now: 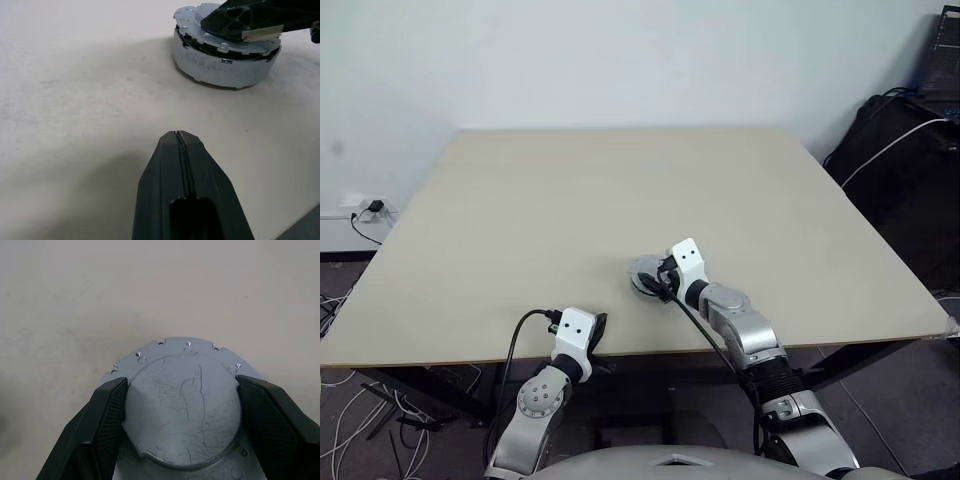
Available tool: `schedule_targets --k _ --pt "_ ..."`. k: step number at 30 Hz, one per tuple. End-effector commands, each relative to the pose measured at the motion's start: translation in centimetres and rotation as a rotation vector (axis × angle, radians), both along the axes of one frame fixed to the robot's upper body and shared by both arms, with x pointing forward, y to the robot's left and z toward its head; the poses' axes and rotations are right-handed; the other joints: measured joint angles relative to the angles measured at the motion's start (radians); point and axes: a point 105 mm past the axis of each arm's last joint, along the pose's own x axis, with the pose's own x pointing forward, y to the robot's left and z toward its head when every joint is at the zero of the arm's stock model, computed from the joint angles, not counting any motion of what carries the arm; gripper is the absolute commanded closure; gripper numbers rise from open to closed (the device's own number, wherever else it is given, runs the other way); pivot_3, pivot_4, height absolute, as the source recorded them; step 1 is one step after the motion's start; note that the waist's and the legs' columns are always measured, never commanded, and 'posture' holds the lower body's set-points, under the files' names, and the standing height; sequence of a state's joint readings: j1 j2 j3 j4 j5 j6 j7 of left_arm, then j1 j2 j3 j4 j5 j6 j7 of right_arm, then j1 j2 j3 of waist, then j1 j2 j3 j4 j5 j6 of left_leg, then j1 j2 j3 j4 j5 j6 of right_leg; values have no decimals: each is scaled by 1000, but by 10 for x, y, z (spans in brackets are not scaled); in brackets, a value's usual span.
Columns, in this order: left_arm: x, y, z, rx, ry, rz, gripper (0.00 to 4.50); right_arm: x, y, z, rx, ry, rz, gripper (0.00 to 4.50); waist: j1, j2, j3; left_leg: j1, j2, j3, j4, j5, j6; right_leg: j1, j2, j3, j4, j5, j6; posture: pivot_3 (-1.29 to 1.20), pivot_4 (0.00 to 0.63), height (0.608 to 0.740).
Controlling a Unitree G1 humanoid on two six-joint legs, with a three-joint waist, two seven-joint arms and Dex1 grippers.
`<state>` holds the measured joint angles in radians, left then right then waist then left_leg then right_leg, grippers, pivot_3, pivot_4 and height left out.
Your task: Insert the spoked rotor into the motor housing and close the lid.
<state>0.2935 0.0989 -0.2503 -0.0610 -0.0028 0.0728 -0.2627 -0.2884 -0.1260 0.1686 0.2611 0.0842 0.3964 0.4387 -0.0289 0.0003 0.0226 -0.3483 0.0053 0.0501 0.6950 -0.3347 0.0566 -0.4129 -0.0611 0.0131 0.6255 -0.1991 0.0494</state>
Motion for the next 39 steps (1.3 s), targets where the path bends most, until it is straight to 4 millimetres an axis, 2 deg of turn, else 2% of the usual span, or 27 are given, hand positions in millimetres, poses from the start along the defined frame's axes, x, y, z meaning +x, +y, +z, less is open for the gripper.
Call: schedule_targets --k 1,12,33,39 --pt "6 -6 19 -25 -74 -10 4500 2 6 11 -11 -34 37 1372 0 0 0 0 0 0 0 0 0 0 0 0 0 0 0 0 0 740" --pt "6 -7 20 -27 -70 -17 4500 -1 10 10 -60 14 65 1372 -1 0 0 0 0 0 -1 0 0 0 0 0 0 0 -1 0 0 740" --pt "8 -5 21 -21 -78 -15 4500 4 8 3 -225 -44 35 1372 -8 0 0 4 1 0 -1 0 -1 0 0 0 0 -1 1 0 0 740" --pt "9 -6 22 -20 -80 -20 4500 1 8 -2 -190 46 39 1372 -8 0 -1 4 1 0 -1 0 -1 0 0 0 0 0 0 0 0 740"
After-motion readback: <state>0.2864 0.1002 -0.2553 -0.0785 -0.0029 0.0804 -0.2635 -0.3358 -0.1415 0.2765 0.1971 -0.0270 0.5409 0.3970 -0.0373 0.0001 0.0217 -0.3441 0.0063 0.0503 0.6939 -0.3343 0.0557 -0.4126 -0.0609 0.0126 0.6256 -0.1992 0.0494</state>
